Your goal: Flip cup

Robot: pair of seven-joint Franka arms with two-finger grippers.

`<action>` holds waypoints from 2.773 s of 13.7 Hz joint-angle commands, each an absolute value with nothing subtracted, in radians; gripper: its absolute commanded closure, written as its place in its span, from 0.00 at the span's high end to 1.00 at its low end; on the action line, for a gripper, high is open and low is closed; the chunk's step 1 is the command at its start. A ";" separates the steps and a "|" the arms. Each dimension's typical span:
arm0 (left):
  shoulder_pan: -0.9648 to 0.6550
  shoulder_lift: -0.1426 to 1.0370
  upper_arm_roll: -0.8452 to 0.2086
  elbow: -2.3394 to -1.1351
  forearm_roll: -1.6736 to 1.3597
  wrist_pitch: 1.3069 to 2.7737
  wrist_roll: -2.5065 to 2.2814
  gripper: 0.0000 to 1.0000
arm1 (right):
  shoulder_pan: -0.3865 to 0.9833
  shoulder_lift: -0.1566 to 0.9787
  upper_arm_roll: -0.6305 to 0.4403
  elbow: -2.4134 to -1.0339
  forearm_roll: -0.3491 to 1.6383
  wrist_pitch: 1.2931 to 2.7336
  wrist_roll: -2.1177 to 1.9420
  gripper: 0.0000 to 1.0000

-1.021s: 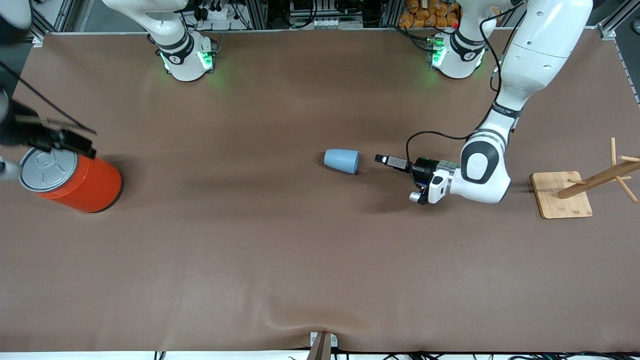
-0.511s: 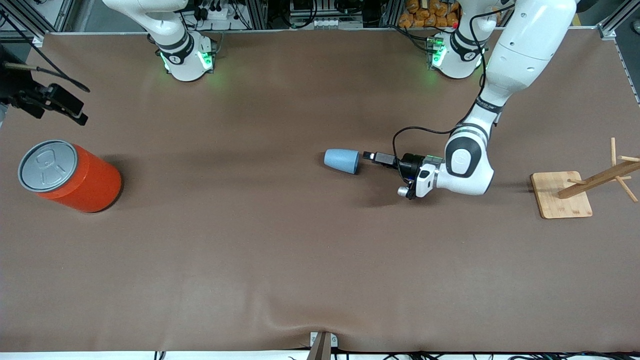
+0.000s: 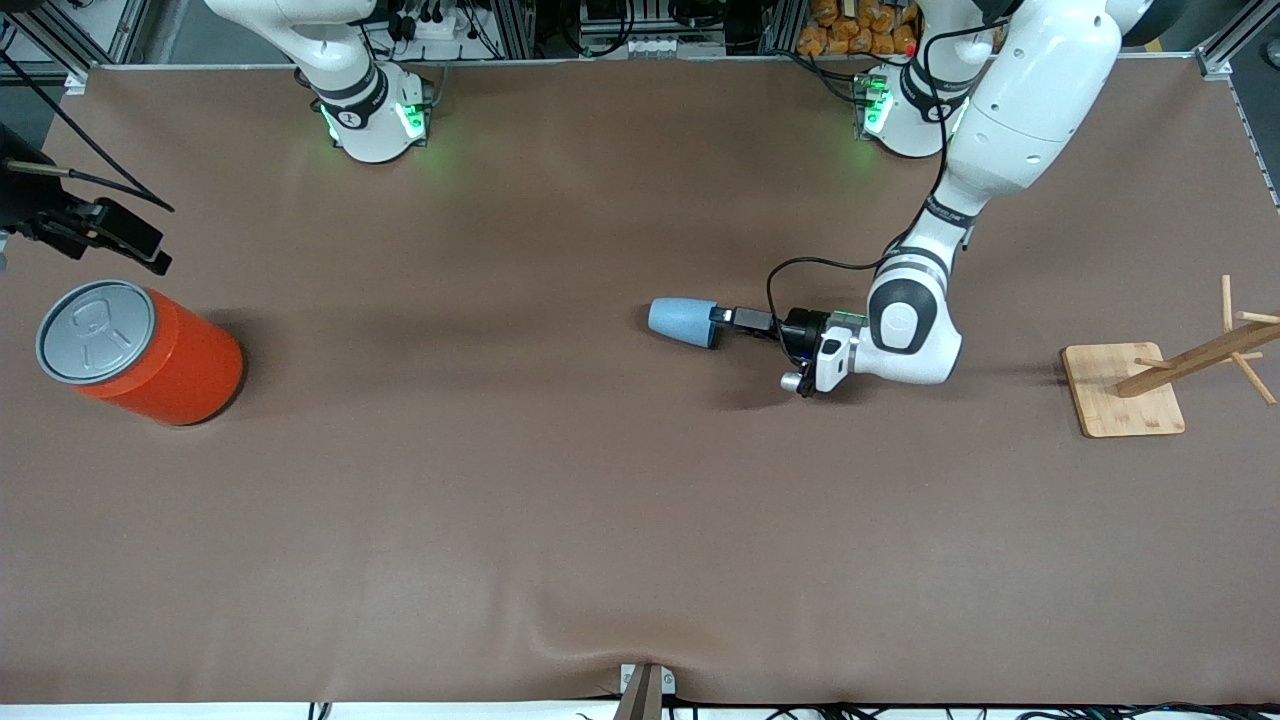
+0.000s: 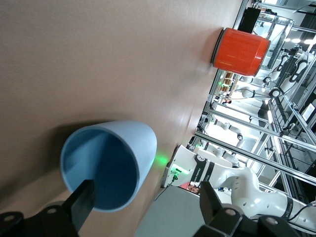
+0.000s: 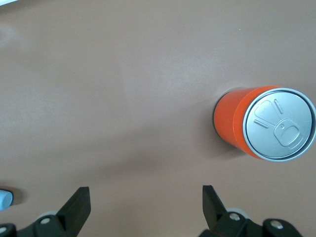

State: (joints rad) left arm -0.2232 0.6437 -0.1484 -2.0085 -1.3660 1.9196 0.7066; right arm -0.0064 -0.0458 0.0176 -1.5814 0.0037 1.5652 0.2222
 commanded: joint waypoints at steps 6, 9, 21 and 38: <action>-0.284 0.653 -0.146 -2.005 -1.442 1.971 0.719 0.62 | -0.009 -0.023 -0.028 -1.555 0.074 1.577 0.084 1.00; -0.288 0.658 -0.146 -2.002 -1.454 1.994 0.719 0.38 | -0.009 -0.023 -0.028 -1.554 0.066 1.578 0.084 1.00; -0.268 0.523 -0.135 -1.973 -1.419 1.991 0.476 0.00 | -0.006 -0.025 -0.021 -1.552 0.015 1.569 0.086 1.00; 0.102 0.327 -0.091 -1.825 -0.095 2.094 -0.019 0.00 | -0.003 -0.025 -0.017 -1.552 0.028 1.568 0.087 1.00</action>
